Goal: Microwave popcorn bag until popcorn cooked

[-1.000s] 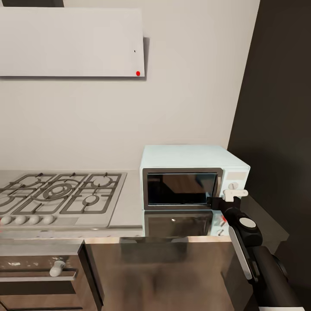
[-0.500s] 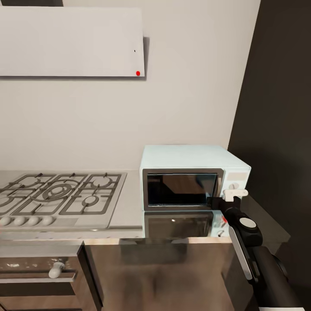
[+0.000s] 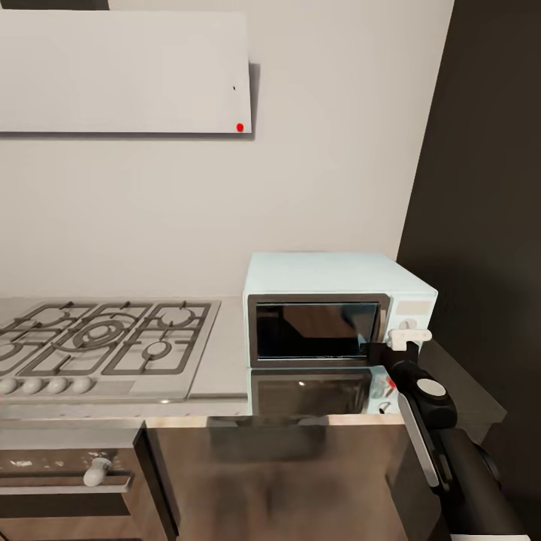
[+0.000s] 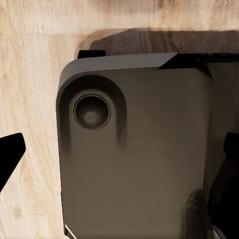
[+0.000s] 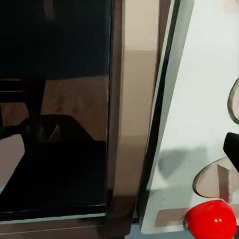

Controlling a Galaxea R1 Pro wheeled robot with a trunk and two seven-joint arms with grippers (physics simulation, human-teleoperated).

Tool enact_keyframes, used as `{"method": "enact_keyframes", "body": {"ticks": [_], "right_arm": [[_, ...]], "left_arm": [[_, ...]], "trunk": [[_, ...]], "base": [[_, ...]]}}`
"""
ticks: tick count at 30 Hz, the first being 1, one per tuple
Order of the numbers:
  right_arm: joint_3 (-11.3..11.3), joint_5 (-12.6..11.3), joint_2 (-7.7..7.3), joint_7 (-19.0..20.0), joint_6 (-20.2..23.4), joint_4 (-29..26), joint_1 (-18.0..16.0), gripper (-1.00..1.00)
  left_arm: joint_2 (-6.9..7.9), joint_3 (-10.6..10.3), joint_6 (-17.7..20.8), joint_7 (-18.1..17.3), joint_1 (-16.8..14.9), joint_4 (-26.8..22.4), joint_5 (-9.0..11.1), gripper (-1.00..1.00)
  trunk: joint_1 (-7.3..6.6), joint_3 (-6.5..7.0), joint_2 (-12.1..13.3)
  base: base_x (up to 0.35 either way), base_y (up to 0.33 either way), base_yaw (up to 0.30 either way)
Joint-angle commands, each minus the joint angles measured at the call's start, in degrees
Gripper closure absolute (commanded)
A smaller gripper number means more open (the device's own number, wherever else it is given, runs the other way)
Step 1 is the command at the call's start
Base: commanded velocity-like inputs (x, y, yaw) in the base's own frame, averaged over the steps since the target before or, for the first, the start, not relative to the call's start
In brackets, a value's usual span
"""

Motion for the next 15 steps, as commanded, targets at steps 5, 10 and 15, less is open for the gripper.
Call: {"method": "enact_keyframes", "body": {"ticks": [5,10,15], "right_arm": [[0.07,-0.11,-0.03,-0.26,0.31,-0.11,-0.04,-1.00],[0.09,-0.11,-0.03,-0.26,0.31,-0.11,-0.04,-1.00],[0.11,-0.10,-0.03,-0.26,0.31,-0.19,-0.01,1.00]], "left_arm": [[-0.01,0.00,-0.22,0.03,-0.02,0.05,0.01,-1.00],[-0.01,0.00,-0.22,0.03,-0.02,0.05,0.01,-1.00],[-0.01,0.00,-0.22,0.03,-0.03,0.05,0.01,-1.00]], "trunk": [[0.00,-0.06,-0.04],[0.00,-0.06,-0.04],[0.00,-0.06,-0.04]], "base": [[0.136,0.000,0.000],[0.016,0.000,0.000],[0.001,0.000,0.000]]}}
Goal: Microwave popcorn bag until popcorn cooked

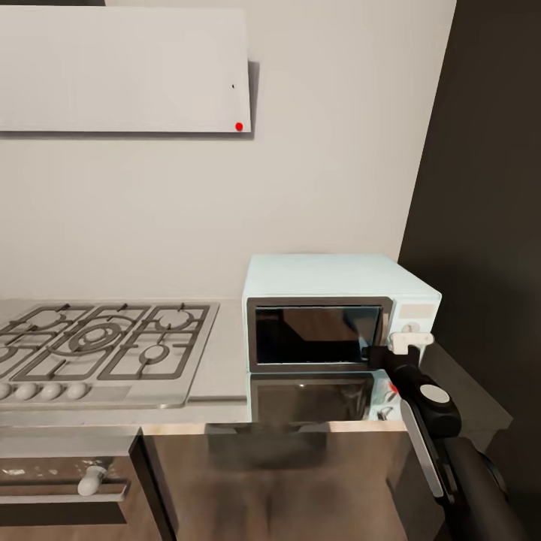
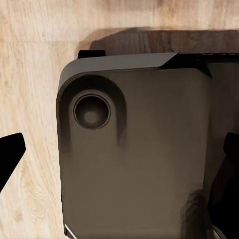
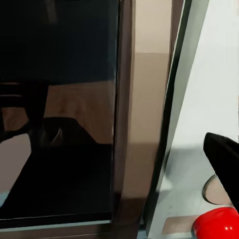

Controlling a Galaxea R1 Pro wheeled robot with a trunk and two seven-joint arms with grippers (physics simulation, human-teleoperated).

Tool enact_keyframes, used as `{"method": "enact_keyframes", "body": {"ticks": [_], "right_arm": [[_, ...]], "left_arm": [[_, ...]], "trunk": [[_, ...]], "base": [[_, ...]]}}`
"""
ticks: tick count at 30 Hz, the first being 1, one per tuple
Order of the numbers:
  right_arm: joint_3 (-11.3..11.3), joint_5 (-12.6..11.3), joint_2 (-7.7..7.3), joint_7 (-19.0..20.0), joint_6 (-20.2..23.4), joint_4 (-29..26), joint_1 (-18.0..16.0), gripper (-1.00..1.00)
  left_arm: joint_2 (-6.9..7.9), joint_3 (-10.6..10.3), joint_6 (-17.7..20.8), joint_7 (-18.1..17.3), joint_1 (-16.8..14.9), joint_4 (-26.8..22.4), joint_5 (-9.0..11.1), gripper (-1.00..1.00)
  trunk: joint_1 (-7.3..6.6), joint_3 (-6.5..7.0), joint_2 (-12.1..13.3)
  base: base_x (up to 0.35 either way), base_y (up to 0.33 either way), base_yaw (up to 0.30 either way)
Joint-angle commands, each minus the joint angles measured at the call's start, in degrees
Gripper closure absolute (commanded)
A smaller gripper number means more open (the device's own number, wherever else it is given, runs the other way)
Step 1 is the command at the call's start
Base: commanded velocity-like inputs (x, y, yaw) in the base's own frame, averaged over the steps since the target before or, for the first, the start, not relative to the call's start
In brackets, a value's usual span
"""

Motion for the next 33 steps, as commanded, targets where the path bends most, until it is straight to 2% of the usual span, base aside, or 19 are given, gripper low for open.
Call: {"method": "enact_keyframes", "body": {"ticks": [1,19,25,33], "right_arm": [[-0.03,0.60,-0.03,-0.30,0.15,2.21,-1.95,1.00],[-0.13,0.60,-0.03,-0.29,0.19,2.35,-1.97,1.00],[-0.12,0.60,-0.03,-0.30,0.31,2.38,-1.97,1.00],[-0.12,0.60,-0.11,-0.20,0.35,2.30,-1.97,1.00]], "left_arm": [[-0.01,-0.02,-0.21,0.03,-0.05,0.07,0.01,-1.00],[-0.01,0.01,-0.21,0.03,-0.04,0.07,0.01,-1.00],[-0.01,-0.01,-0.21,0.03,-0.05,0.07,0.01,-1.00],[-0.01,0.00,-0.21,0.03,-0.06,0.07,0.01,-1.00]], "trunk": [[0.01,-0.06,-0.01],[0.01,-0.06,-0.01],[0.01,-0.06,-0.01],[0.01,-0.06,-0.01]], "base": [[0.000,0.000,0.000],[0.000,0.000,0.000],[-0.218,0.000,0.000],[-0.025,0.000,0.000]]}}
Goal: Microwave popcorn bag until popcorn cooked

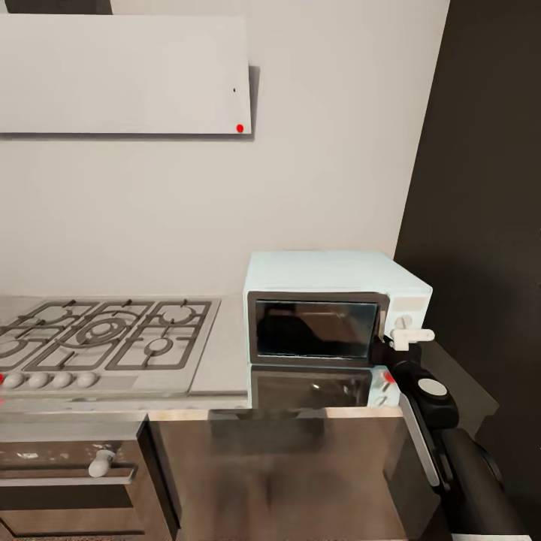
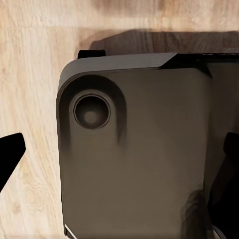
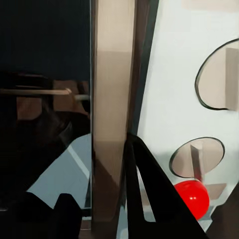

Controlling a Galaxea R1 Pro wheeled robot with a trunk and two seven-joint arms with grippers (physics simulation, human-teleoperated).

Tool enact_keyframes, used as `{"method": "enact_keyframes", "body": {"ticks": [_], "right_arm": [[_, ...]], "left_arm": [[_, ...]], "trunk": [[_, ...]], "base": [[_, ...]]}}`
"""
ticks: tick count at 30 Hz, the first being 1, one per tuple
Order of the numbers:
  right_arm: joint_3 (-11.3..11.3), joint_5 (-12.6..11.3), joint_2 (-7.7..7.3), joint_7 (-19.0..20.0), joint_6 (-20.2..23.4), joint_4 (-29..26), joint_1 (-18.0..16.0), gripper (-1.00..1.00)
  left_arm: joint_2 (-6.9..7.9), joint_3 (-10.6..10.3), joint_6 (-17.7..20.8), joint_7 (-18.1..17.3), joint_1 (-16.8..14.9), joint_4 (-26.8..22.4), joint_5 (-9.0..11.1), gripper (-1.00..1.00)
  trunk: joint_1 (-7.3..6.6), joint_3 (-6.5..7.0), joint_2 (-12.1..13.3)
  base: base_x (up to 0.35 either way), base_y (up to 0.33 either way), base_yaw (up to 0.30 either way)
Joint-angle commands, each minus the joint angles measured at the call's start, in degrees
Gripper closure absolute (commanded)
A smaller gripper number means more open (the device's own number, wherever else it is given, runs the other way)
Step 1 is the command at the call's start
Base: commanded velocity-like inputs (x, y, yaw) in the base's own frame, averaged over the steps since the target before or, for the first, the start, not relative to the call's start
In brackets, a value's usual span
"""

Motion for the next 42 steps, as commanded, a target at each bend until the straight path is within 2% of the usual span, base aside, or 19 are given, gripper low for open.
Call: {"method": "enact_keyframes", "body": {"ticks": [1,11,31,42], "right_arm": [[0.49,-1.45,-0.02,0.02,0.16,-0.07,-0.03,1.00],[0.51,-1.45,-0.01,0.15,0.15,-0.16,-0.03,1.00],[0.41,-1.45,-0.03,0.21,0.40,-0.50,0.05,1.00],[0.41,-1.45,-0.09,0.24,0.41,-0.59,0.14,1.00]], "left_arm": [[-0.01,-0.01,-0.21,0.03,-0.05,0.07,0.01,-1.00],[-0.01,-0.03,-0.21,0.03,-0.05,0.07,0.01,-1.00],[0.08,0.13,-0.47,0.04,0.21,0.24,-0.18,-1.00],[0.03,0.06,-0.47,0.05,0.62,0.33,-0.02,-1.00]], "trunk": [[0.00,-0.06,-0.04],[0.00,-0.06,-0.04],[0.00,-0.06,-0.04],[0.00,-0.06,-0.04]], "base": [[0.000,0.000,0.000],[-0.114,0.000,0.000],[-0.006,0.000,0.000],[-0.122,0.000,0.000]]}}
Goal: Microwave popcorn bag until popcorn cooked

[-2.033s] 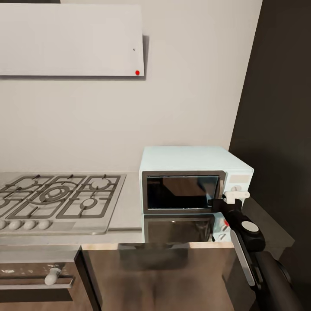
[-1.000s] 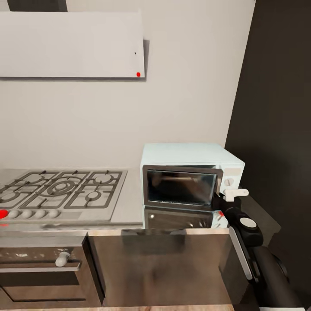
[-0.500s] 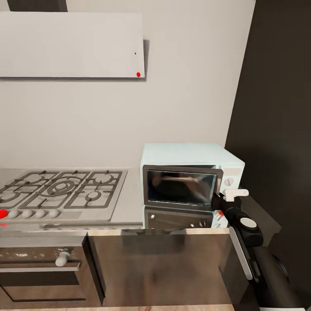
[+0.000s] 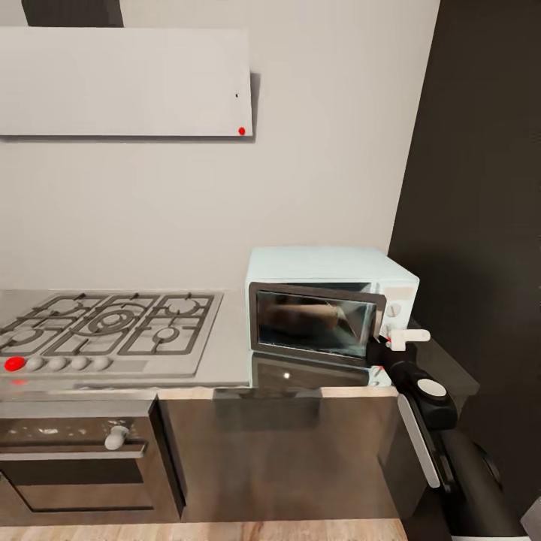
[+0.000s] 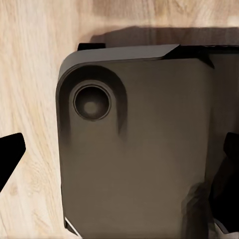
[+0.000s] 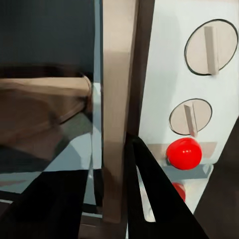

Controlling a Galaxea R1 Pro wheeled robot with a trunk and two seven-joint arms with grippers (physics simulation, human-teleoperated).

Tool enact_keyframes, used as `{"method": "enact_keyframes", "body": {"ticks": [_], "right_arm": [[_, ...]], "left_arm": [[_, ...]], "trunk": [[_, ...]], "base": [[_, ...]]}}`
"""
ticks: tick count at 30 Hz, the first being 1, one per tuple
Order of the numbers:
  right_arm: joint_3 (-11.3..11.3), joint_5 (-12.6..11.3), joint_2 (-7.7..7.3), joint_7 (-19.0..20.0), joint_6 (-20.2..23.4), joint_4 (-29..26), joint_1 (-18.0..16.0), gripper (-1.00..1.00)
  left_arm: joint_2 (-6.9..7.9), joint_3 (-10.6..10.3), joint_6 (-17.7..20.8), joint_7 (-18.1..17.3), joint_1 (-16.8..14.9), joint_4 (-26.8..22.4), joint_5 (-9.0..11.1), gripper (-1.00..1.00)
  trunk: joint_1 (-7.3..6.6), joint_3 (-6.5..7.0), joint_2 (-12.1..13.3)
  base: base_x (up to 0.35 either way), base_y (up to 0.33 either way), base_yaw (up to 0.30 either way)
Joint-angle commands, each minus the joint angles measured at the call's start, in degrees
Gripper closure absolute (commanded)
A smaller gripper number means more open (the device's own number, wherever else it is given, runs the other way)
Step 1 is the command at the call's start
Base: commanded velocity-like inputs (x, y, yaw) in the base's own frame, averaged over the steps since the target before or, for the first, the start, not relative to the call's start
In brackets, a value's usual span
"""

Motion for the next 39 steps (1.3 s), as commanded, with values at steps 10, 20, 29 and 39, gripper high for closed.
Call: {"method": "enact_keyframes", "body": {"ticks": [10,20,29,39], "right_arm": [[-0.33,1.10,-0.03,-0.26,0.39,-0.14,-0.08,1.00],[-0.32,1.10,-0.07,-0.26,0.39,-0.14,-0.07,1.00],[-0.32,1.10,-0.06,-0.26,0.39,-0.14,-0.05,1.00],[-0.32,1.10,-0.07,-0.26,0.39,-0.14,-0.07,1.00]], "left_arm": [[-0.04,0.04,-0.19,0.03,0.01,0.04,0.01,-1.00],[-0.05,0.01,-0.18,0.04,0.01,0.17,-0.03,-1.00],[-0.05,0.01,-0.17,0.10,0.01,0.22,-0.07,-1.00],[-0.05,-0.06,-0.20,0.02,0.01,0.22,-0.17,-1.00]], "trunk": [[-0.01,-0.05,-0.05],[-0.01,-0.05,-0.05],[-0.01,-0.05,-0.05],[-0.01,-0.05,-0.05]], "base": [[-0.049,0.036,0.000],[-0.037,0.028,0.000],[-0.111,0.000,0.000],[-0.039,0.016,0.000]]}}
